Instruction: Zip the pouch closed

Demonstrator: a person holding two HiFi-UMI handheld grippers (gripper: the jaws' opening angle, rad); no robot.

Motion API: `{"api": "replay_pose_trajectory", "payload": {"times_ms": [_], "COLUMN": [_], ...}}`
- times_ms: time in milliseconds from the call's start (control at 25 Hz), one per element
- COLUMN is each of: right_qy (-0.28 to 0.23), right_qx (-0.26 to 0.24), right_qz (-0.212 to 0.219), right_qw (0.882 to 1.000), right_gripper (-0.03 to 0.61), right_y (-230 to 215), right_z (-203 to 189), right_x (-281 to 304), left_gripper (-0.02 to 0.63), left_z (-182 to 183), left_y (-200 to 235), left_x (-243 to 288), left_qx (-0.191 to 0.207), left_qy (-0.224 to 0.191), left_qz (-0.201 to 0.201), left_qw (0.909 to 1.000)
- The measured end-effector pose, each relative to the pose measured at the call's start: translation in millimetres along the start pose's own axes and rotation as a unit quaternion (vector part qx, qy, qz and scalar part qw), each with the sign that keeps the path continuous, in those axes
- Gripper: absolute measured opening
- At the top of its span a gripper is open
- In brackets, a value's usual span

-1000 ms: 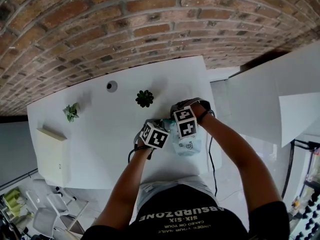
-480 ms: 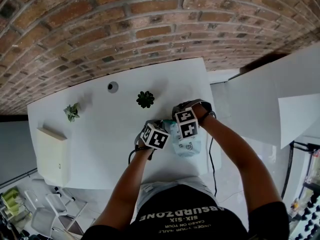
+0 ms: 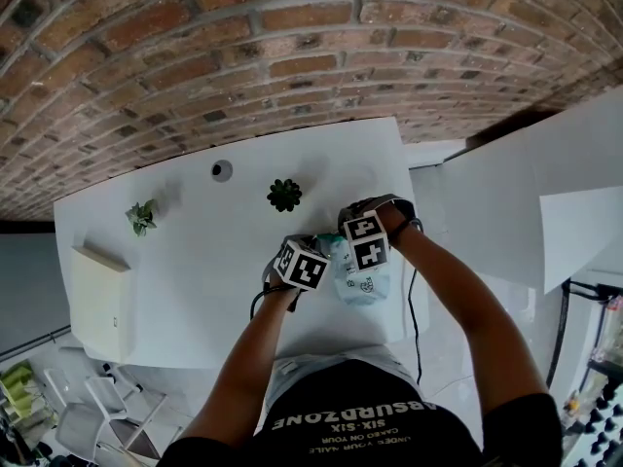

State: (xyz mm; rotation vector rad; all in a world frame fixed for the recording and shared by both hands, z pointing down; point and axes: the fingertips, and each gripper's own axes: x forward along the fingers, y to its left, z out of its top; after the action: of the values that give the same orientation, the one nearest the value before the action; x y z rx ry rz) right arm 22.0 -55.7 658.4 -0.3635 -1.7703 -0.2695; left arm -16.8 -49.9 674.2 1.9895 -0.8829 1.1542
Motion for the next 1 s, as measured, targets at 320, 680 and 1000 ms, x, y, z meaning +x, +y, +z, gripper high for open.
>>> {"api": "replay_pose_trajectory", "payload": {"times_ms": [320, 680, 1000], "right_qy": [0.015, 0.029, 0.025], "right_qx": [0.003, 0.000, 0.012], "right_qz": [0.009, 0.014, 0.025], "right_qw": [1.000, 0.999, 0.999], "right_gripper": [0.000, 0.000, 0.000], "right_y": [5, 13, 16], "right_z": [-2, -9, -12], "right_x": [0, -2, -2], "left_gripper": [0.023, 0.023, 0.023], "left_z": [-1, -1, -1], "left_y": [0, -1, -1], "left_x": [-1, -1, -1], "left_qx": [0.009, 0.009, 0.013], "left_qy": [0.000, 0.001, 0.002], "left_qz": [0.004, 0.005, 0.005], "left_qw": [1.0000, 1.0000, 0.9999]}}
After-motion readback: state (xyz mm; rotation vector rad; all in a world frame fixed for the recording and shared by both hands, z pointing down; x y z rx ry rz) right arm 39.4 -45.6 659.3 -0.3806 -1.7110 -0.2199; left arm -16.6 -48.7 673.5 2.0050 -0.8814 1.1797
